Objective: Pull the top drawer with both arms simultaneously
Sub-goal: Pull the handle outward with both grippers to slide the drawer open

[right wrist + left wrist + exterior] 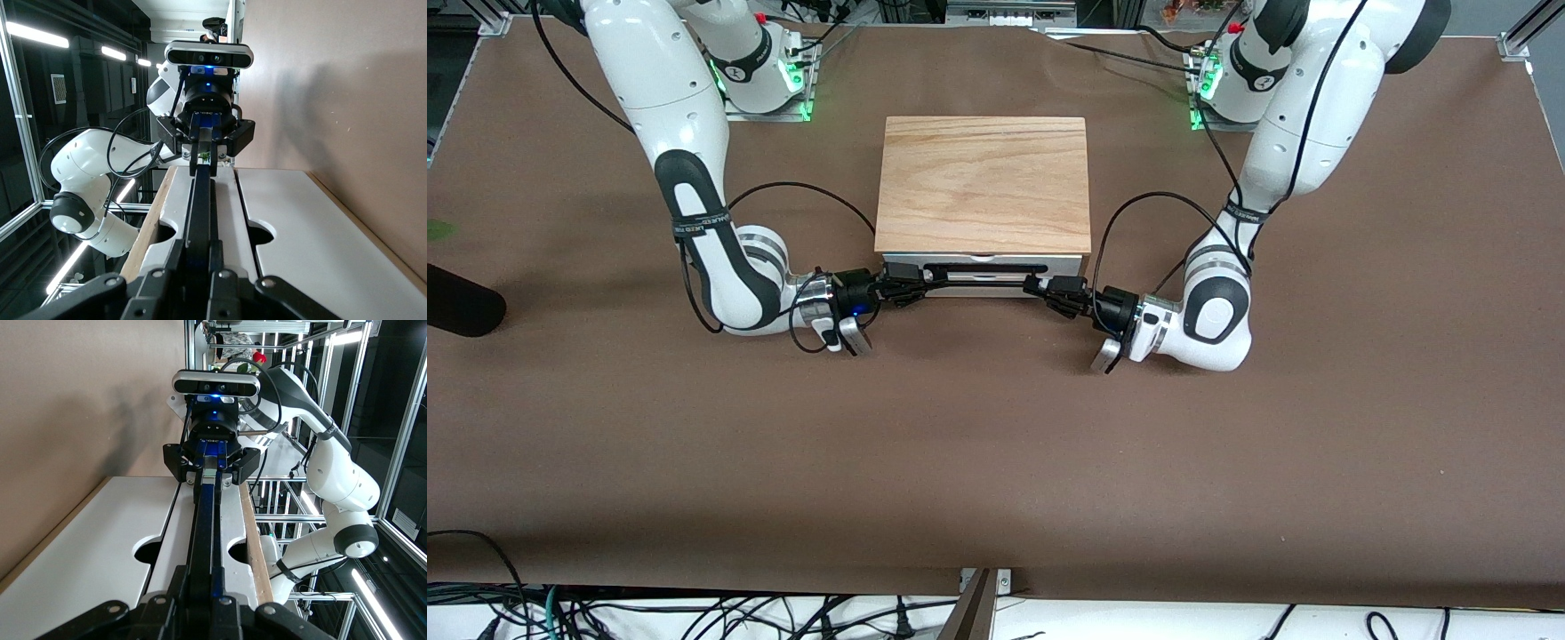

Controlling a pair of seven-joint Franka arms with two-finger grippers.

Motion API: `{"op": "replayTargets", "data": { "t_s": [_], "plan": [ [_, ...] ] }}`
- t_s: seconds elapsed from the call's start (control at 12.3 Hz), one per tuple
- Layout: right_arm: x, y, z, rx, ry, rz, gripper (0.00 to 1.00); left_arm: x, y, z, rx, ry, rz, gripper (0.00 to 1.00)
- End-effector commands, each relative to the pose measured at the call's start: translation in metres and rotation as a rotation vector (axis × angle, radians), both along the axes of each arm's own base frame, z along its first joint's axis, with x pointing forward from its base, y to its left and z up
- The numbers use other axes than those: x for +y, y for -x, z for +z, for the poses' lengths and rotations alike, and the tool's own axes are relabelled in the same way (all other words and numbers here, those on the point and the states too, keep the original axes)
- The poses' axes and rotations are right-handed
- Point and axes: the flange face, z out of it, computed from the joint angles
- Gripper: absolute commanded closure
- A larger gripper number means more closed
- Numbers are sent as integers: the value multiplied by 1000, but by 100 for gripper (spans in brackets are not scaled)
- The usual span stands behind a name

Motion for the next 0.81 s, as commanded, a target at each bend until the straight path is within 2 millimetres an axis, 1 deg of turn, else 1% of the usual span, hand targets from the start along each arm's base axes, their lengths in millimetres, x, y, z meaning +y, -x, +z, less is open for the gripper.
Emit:
{"op": "replayTargets", "data": {
  "t_s": [0.0, 0.08, 0.16, 0.41, 0.57, 0.73],
  "plan": [
    [-2, -12, 10, -16, -35, -39, 86, -6, -5, 18, 23, 15, 33, 100],
    [0, -19, 13, -24, -42, -52, 86, -6, -9, 21, 12, 17, 31, 100],
    [0, -27, 12, -34, -43, -61, 86, -7, -12, 23, 23, 14, 33, 100],
    [1, -56, 13, -32, -59, -100, 86, -13, -31, 39, 54, -2, 28, 100],
    [-10, -81, 16, -33, -50, -129, 86, -16, -49, 46, 72, -9, 36, 100],
    [-27, -106, 16, -33, -52, -156, 86, -17, -63, 42, 65, -5, 43, 100]
  ]
}}
